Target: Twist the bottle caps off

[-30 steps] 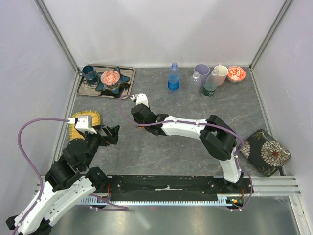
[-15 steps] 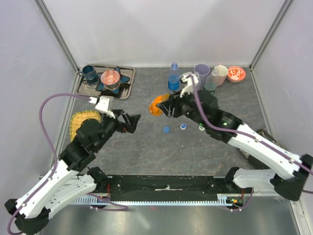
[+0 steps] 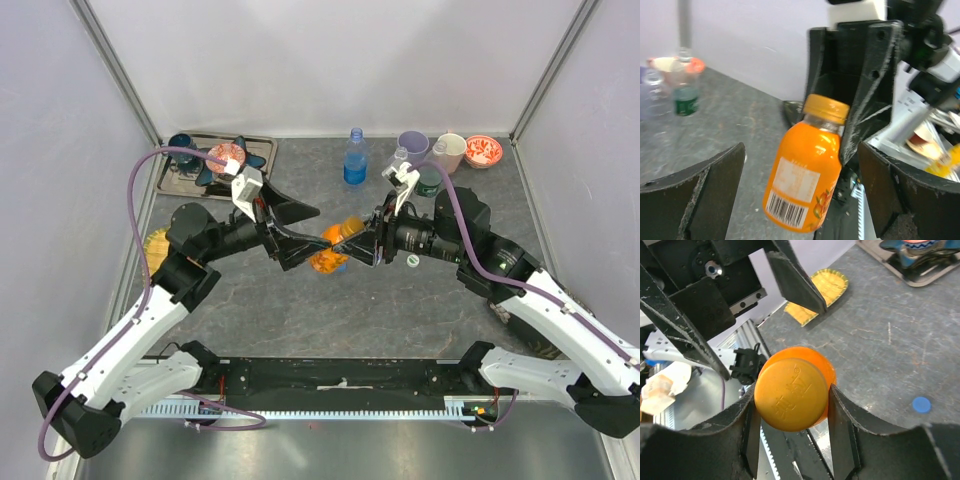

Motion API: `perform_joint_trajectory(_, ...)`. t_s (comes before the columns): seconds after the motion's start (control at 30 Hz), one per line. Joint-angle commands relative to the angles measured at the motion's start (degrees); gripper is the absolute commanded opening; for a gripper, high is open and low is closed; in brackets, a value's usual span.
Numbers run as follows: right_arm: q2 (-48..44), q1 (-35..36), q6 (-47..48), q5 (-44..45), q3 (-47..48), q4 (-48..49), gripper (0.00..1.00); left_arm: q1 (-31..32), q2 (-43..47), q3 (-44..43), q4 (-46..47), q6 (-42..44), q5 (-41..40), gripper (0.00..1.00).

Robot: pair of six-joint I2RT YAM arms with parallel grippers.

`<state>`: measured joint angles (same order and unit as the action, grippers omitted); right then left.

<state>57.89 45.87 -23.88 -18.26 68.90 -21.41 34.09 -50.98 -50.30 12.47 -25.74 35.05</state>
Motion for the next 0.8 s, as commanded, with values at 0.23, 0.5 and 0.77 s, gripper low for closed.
perform_joint_trajectory(0.23,0.29,-0.08,-2.22,-9.60,1.05,7.17,0.00,-0.25,-5.09,-3.84,4.14,-2.21,25.23,1.00)
perform_joint_trajectory(0.5,1.79,-0.08,-4.86,-9.16,1.94,9.37,0.00,-0.34,-2.72,-1.02,1.69,0.68,26.04,0.99)
perform_joint_trajectory(0.77,2.32,-0.08,-7.85,-11.62,1.93,13.23,0.00,-0.25,-5.44,-2.08,-4.55,4.55,23.76,0.98)
